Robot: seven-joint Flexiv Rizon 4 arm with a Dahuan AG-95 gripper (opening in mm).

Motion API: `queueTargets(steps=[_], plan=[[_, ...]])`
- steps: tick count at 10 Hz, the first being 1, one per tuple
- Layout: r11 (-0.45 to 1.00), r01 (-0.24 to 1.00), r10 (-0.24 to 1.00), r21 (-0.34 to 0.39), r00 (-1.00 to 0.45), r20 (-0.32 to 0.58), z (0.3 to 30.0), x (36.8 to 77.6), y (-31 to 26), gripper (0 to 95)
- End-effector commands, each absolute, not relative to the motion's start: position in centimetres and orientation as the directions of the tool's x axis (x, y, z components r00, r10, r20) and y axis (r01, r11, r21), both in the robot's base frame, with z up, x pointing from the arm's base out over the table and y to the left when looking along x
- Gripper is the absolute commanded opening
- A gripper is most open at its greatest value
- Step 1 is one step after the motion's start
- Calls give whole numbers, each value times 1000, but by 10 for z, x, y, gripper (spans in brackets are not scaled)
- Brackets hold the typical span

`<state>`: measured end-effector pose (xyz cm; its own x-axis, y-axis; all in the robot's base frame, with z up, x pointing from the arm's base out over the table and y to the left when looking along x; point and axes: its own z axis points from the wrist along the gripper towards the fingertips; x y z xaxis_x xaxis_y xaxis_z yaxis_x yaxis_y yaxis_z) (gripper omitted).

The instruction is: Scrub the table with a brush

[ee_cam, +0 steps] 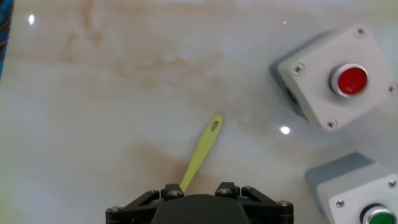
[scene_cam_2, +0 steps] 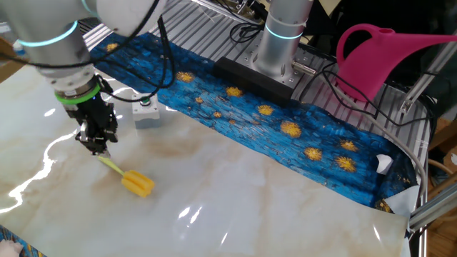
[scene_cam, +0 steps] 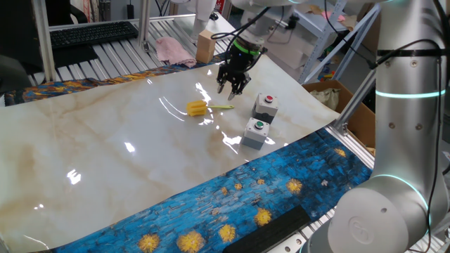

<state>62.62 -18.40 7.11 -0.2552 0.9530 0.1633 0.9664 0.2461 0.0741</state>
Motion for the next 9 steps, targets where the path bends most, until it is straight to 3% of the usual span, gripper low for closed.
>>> queueTargets(steps=[1, 9], plan=[[192, 978, 965, 86, -204, 167, 67, 623, -183, 380], [212, 973, 963, 92, -224, 151, 43, 623, -180, 380]])
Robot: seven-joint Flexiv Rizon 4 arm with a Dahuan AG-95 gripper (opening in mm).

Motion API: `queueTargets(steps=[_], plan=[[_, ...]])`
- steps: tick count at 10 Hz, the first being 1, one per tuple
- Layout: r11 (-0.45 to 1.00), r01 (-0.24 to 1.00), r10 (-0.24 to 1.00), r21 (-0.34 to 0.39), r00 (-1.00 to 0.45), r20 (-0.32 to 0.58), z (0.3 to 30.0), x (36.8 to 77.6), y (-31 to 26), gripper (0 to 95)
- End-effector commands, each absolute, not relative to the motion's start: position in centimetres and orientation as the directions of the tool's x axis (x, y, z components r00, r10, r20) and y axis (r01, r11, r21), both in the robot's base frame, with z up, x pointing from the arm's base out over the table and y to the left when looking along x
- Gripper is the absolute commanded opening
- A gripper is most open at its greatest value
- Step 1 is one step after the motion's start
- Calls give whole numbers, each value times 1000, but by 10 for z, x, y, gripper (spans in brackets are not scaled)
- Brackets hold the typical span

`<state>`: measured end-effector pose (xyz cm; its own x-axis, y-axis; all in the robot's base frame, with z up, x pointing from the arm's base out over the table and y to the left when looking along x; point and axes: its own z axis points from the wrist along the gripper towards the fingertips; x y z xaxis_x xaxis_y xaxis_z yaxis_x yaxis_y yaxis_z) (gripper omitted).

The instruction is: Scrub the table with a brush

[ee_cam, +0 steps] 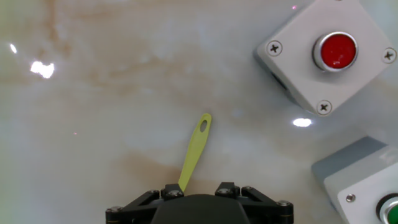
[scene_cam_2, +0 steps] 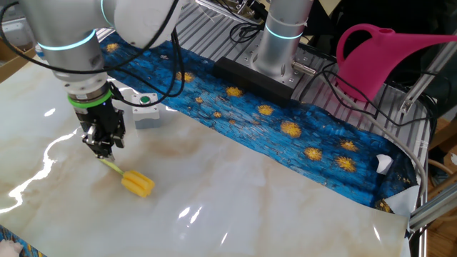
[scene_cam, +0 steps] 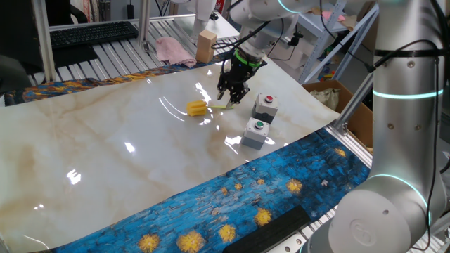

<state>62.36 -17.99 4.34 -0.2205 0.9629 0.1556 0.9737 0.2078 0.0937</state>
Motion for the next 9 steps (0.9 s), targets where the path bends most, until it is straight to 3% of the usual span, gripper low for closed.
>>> queueTargets(steps=[1, 9], plan=[[216, 972, 963, 90, -228, 144, 40, 623, -179, 380], [222, 970, 966, 94, -232, 117, 24, 627, -172, 380]])
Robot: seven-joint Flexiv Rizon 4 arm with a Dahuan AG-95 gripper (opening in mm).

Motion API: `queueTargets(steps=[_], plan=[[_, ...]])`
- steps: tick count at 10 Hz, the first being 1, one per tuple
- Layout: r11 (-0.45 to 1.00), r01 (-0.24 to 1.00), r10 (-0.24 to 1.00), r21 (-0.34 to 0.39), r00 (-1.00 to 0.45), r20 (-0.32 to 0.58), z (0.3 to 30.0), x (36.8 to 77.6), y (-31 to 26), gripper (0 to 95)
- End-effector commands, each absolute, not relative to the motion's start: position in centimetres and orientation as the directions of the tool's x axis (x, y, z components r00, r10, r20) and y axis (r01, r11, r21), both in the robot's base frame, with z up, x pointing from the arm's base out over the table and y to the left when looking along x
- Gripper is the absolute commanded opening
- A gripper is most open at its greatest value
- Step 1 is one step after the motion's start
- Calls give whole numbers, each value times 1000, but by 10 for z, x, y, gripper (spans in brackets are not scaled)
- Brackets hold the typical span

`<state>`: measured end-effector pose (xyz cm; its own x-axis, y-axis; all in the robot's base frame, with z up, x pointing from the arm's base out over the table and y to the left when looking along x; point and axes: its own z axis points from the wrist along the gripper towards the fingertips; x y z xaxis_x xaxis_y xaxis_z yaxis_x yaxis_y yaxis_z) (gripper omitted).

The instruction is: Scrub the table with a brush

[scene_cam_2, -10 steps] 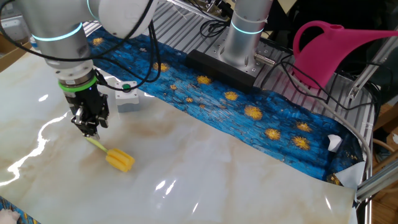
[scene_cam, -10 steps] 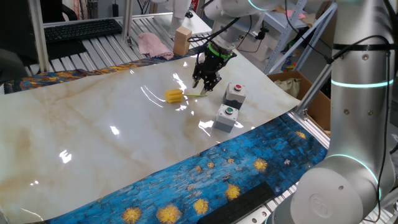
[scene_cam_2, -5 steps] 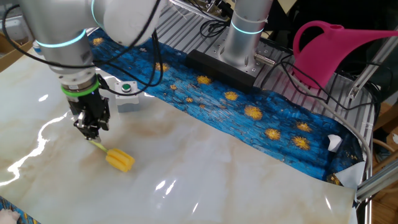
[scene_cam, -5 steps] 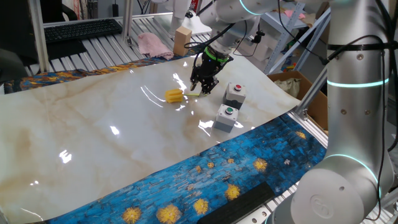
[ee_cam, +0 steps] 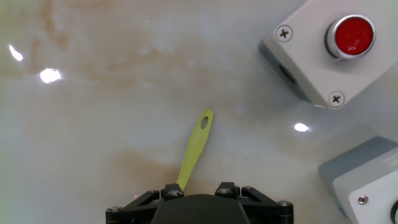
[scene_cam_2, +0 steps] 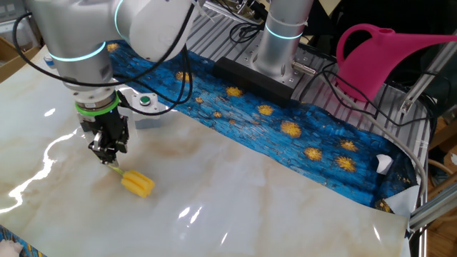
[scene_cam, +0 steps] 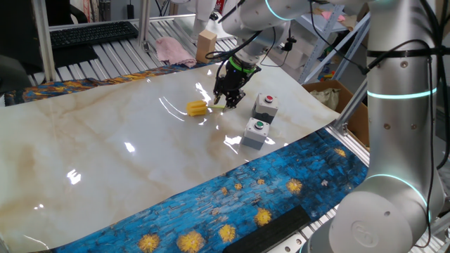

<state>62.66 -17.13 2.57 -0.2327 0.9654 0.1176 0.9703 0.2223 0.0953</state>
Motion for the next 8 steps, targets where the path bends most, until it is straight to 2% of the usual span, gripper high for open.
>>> queueTargets(steps=[1, 8], plan=[[218, 971, 967, 95, -228, 116, 22, 629, -170, 380], [220, 970, 968, 107, -231, 98, 13, 633, -170, 380]])
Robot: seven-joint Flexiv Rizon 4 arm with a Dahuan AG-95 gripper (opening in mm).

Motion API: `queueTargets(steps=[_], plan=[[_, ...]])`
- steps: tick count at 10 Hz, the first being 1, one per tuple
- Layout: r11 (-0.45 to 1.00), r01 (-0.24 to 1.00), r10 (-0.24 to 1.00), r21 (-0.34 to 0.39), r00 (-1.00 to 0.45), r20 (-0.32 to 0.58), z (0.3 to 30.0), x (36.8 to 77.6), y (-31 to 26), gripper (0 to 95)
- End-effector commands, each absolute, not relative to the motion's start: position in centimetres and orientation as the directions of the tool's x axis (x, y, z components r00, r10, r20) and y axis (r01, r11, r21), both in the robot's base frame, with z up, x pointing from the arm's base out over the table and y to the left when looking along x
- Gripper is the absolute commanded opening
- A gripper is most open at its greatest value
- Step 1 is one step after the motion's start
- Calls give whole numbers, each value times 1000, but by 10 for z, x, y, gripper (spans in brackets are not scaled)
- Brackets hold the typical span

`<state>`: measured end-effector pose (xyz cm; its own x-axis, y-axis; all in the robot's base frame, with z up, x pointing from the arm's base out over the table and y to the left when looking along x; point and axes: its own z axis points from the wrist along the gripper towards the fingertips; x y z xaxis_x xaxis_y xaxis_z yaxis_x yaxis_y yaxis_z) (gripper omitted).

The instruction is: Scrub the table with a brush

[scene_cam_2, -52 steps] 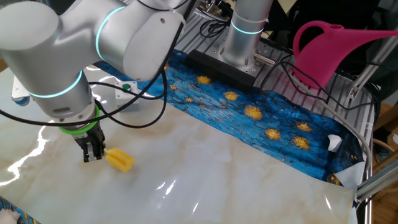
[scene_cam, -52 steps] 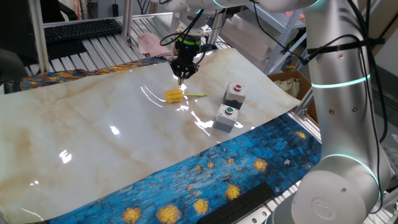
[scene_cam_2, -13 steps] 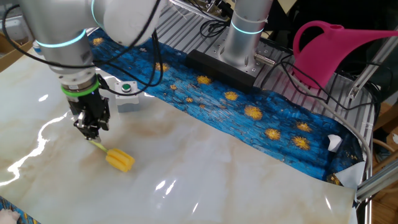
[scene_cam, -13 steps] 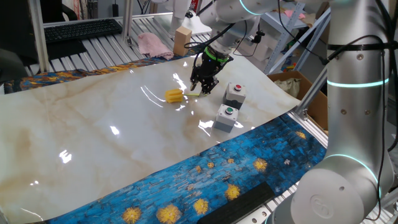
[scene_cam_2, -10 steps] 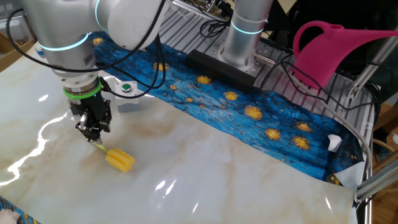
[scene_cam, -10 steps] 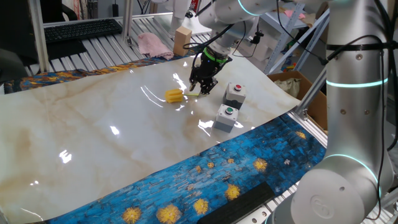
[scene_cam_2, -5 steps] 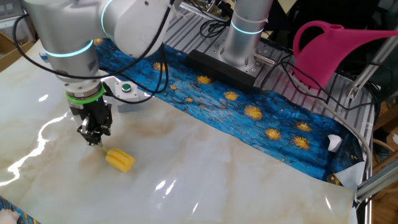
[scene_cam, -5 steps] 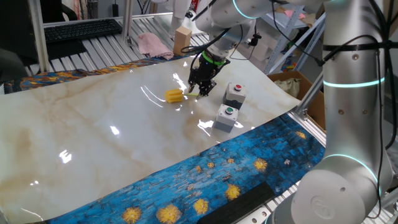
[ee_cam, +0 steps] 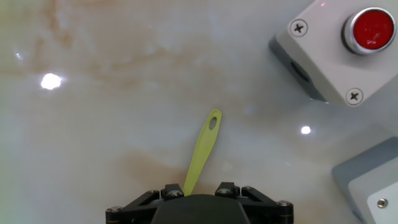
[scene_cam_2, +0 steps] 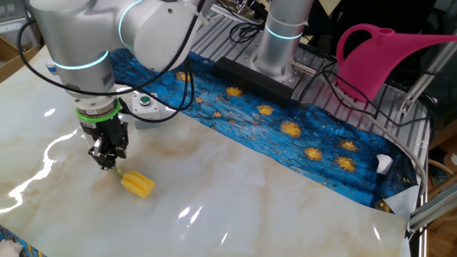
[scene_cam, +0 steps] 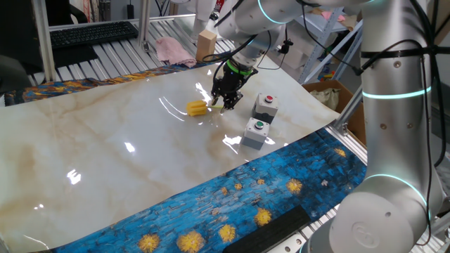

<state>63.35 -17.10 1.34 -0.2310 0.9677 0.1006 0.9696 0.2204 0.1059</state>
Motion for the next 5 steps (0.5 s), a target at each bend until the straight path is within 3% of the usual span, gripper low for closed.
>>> queueTargets(steps=[1, 5], plan=[[220, 969, 968, 110, -231, 95, 12, 633, -170, 380], [224, 968, 968, 118, -234, 86, 8, 632, -171, 380]])
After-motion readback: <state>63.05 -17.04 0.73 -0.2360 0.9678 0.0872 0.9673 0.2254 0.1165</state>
